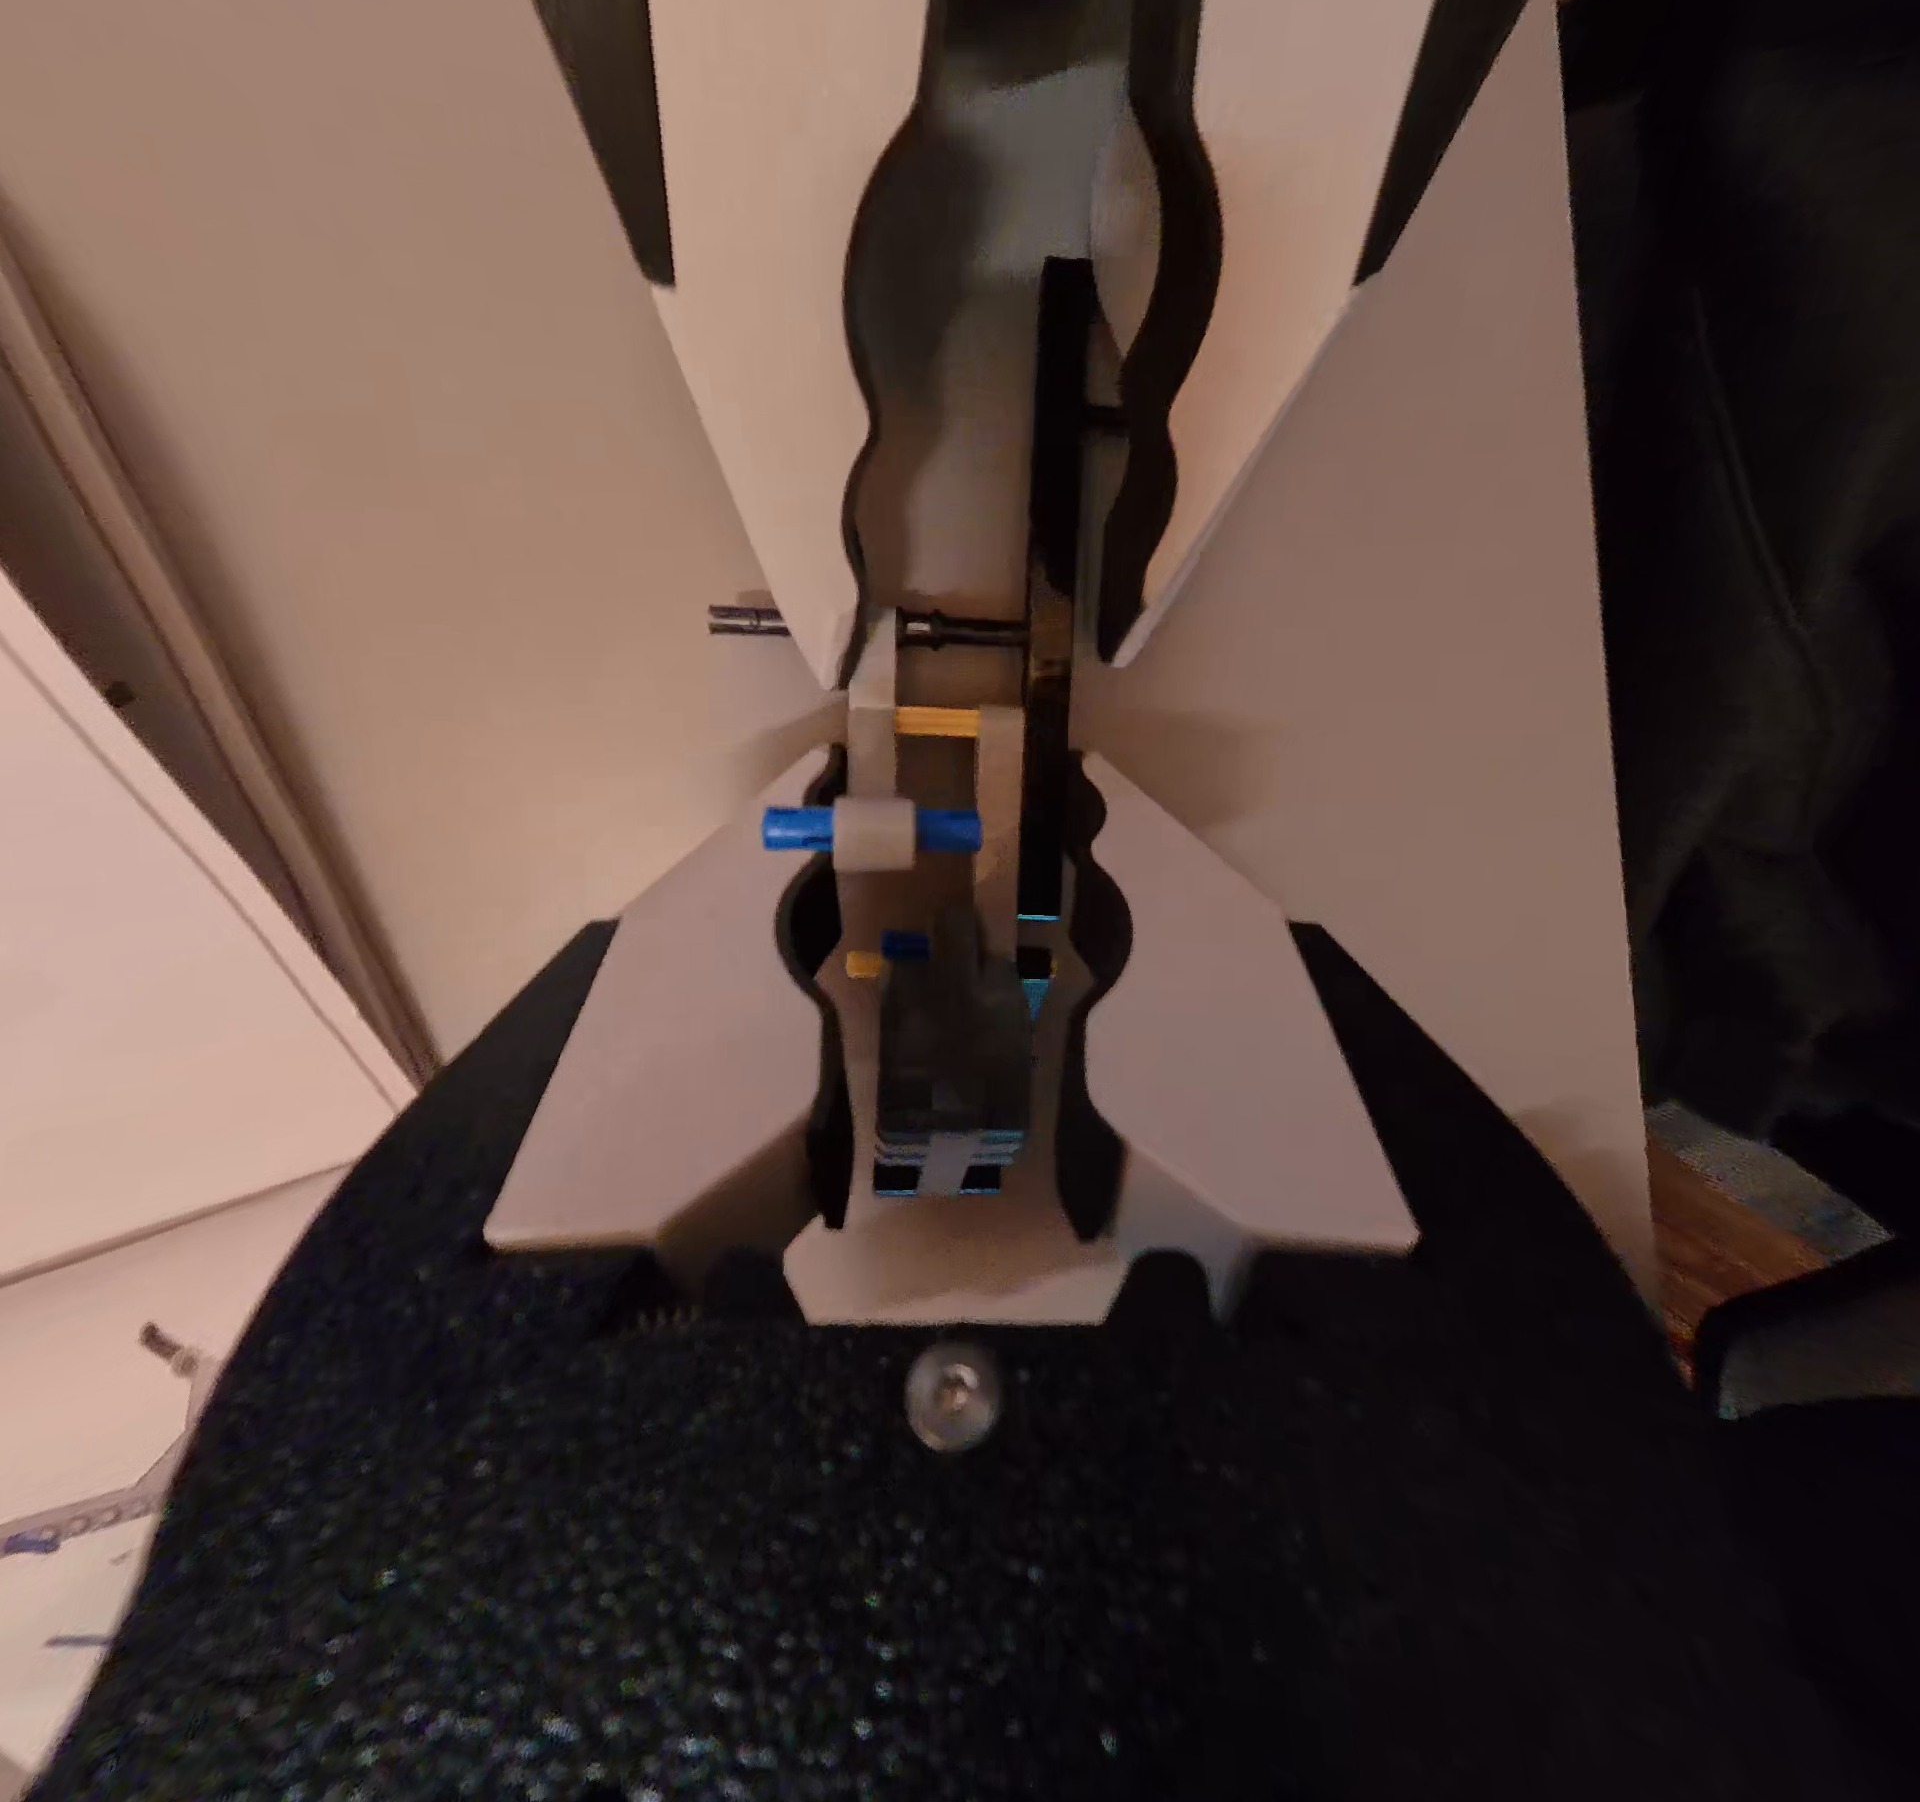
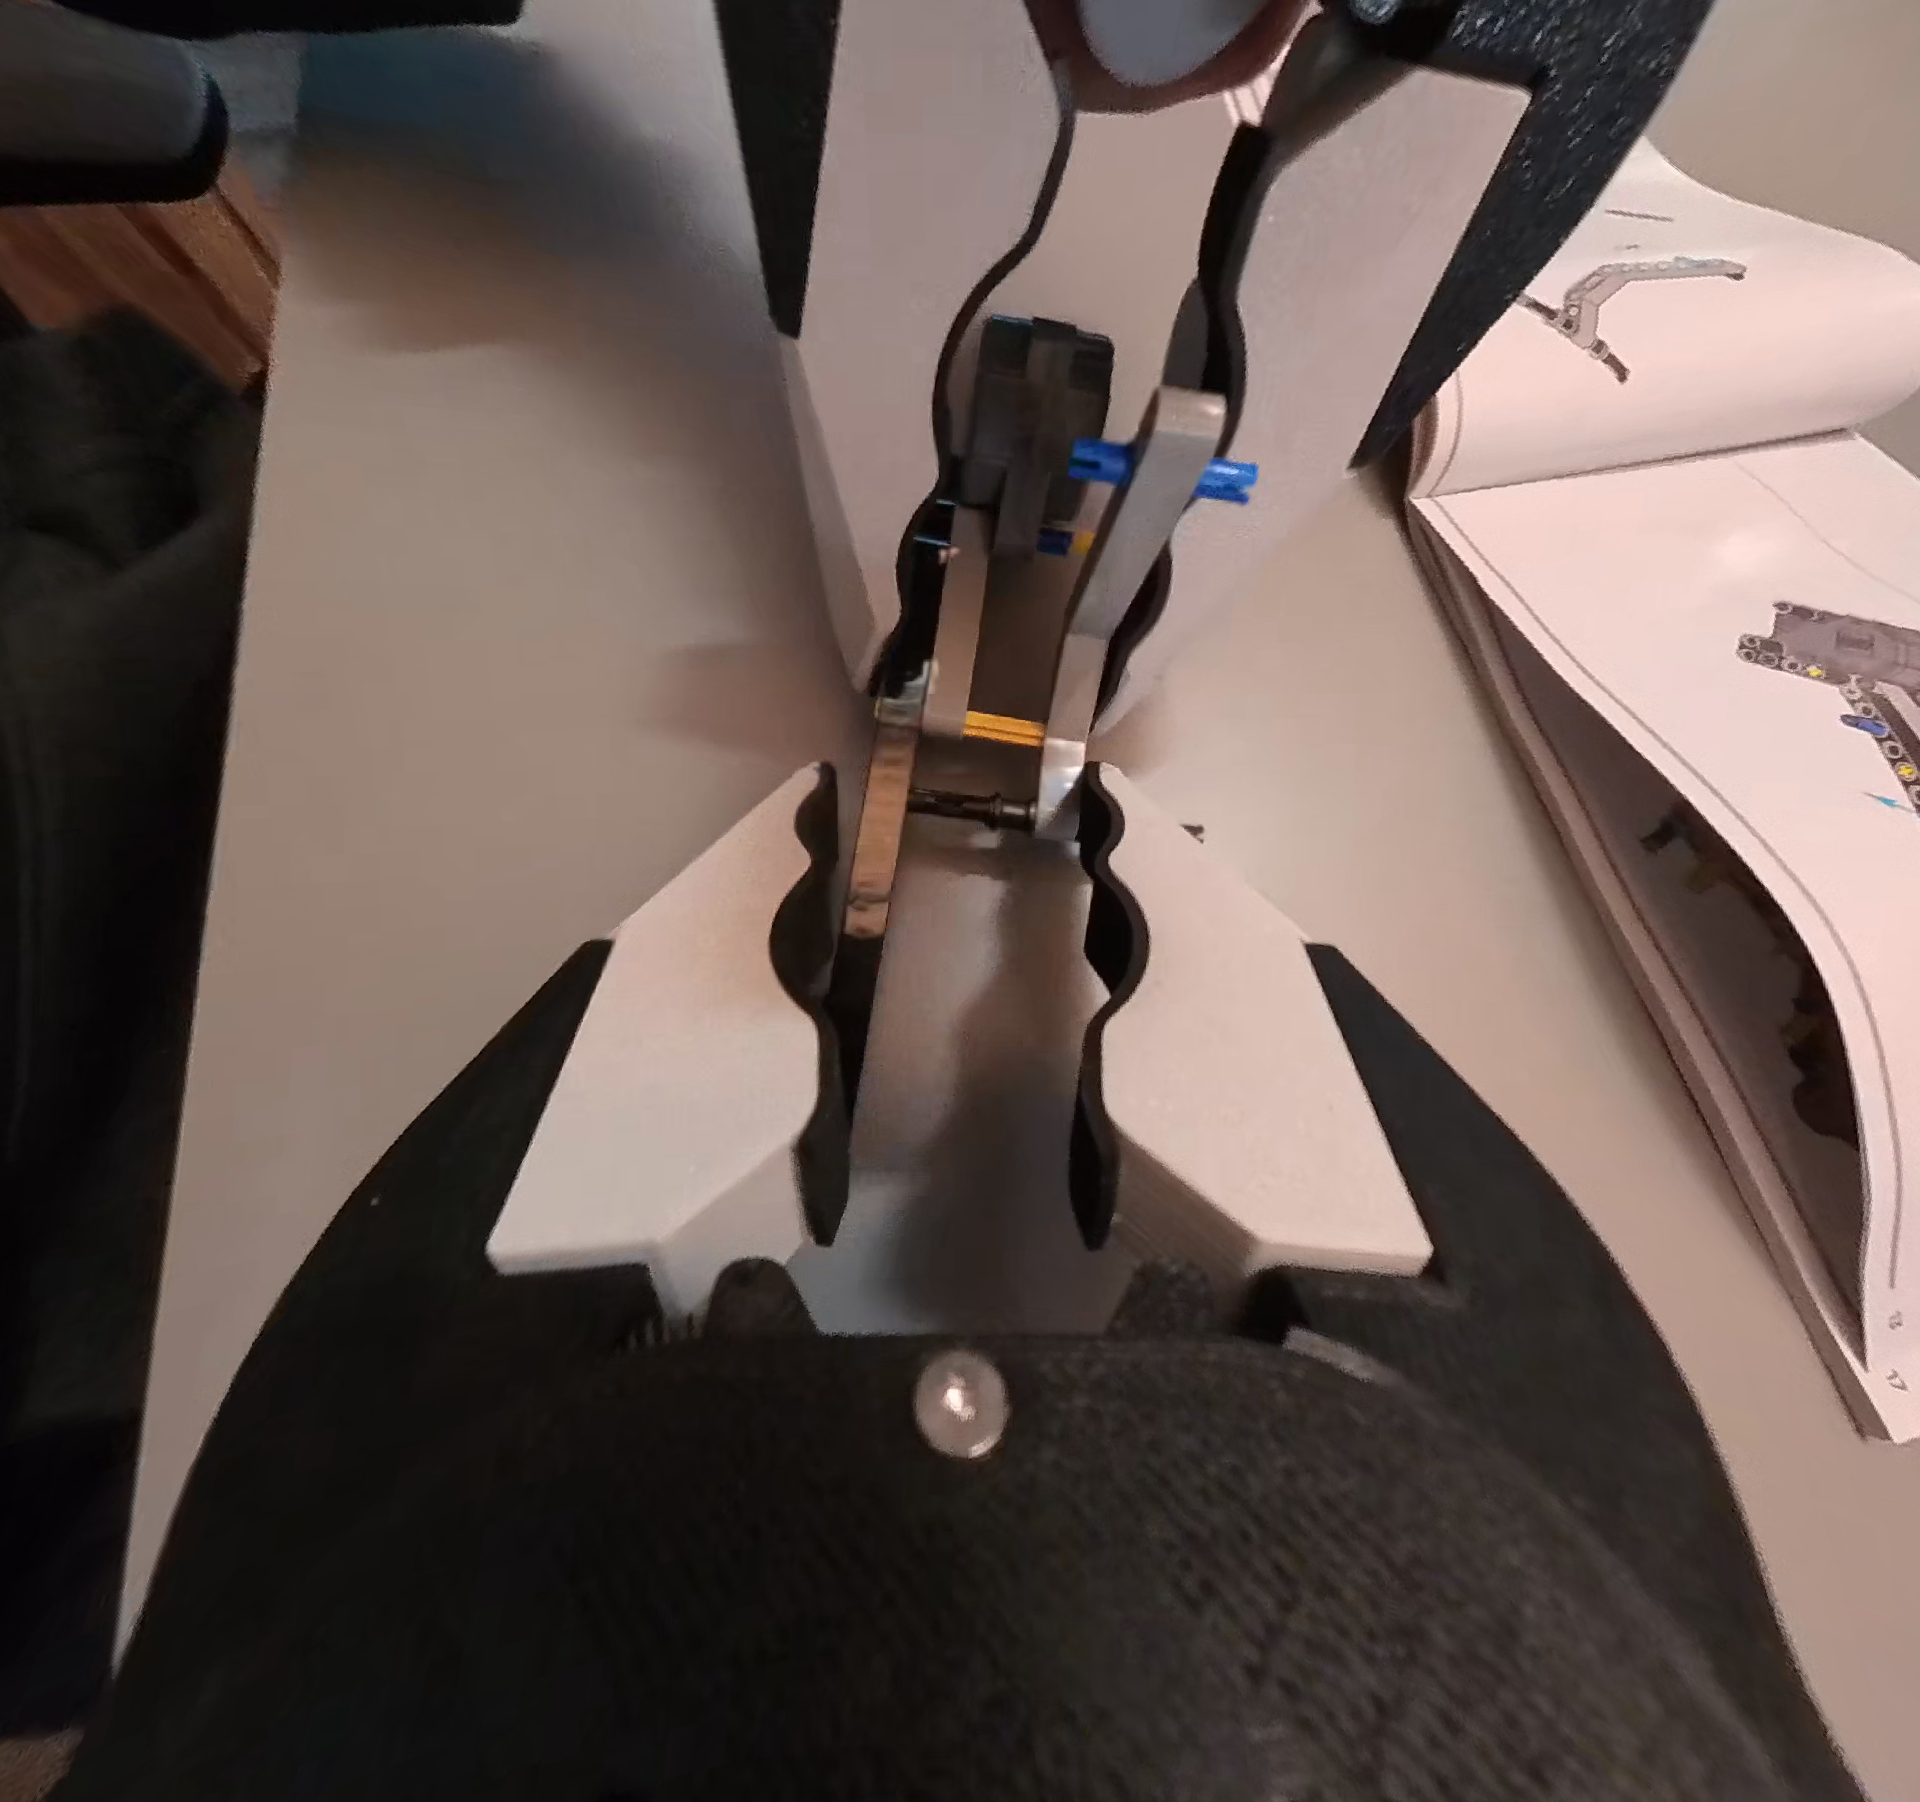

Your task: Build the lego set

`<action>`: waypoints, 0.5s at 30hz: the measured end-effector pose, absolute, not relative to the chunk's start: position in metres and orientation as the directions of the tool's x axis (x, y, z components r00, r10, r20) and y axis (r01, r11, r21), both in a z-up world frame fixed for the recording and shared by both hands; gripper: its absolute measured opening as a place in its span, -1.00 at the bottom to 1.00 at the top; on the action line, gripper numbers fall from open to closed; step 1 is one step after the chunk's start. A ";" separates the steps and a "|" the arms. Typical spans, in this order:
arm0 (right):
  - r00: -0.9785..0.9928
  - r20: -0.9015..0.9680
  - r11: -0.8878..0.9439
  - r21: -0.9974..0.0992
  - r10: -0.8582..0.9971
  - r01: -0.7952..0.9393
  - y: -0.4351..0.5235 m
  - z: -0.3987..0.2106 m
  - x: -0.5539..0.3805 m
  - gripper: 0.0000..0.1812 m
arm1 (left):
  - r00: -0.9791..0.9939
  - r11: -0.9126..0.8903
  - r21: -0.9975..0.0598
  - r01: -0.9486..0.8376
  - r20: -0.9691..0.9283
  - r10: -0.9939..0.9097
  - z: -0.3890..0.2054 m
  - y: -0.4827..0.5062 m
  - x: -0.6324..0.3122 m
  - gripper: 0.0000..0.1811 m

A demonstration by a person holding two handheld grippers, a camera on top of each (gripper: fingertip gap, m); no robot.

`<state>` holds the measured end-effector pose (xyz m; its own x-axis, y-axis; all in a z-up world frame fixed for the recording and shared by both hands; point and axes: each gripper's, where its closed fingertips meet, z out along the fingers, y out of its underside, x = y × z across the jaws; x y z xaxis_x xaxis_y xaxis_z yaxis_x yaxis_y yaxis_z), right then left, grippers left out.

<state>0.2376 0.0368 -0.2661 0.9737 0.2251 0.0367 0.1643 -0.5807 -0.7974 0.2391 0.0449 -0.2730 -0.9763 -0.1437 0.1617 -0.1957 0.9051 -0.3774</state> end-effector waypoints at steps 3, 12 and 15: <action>0.971 0.028 -0.576 -0.801 0.238 0.164 0.031 -0.264 0.236 -0.48 | -0.973 0.901 -0.381 -0.207 0.176 -0.149 -0.273 0.041 0.238 -0.56; 0.978 0.068 -0.605 -0.777 0.199 0.177 0.021 -0.271 0.250 -0.37 | -0.960 0.905 -0.344 -0.250 0.211 -0.185 -0.275 0.043 0.238 -0.57; 0.976 0.059 -0.595 -0.785 0.211 0.176 0.023 -0.270 0.247 -0.34 | -0.960 0.911 -0.330 -0.249 0.211 -0.186 -0.275 0.043 0.238 -0.57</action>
<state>0.2469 0.0232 -0.2703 0.9757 0.2111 0.0587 0.1759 -0.5946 -0.7846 0.2381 0.0431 -0.2750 -0.9597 -0.1863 0.2106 -0.2492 0.9105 -0.3299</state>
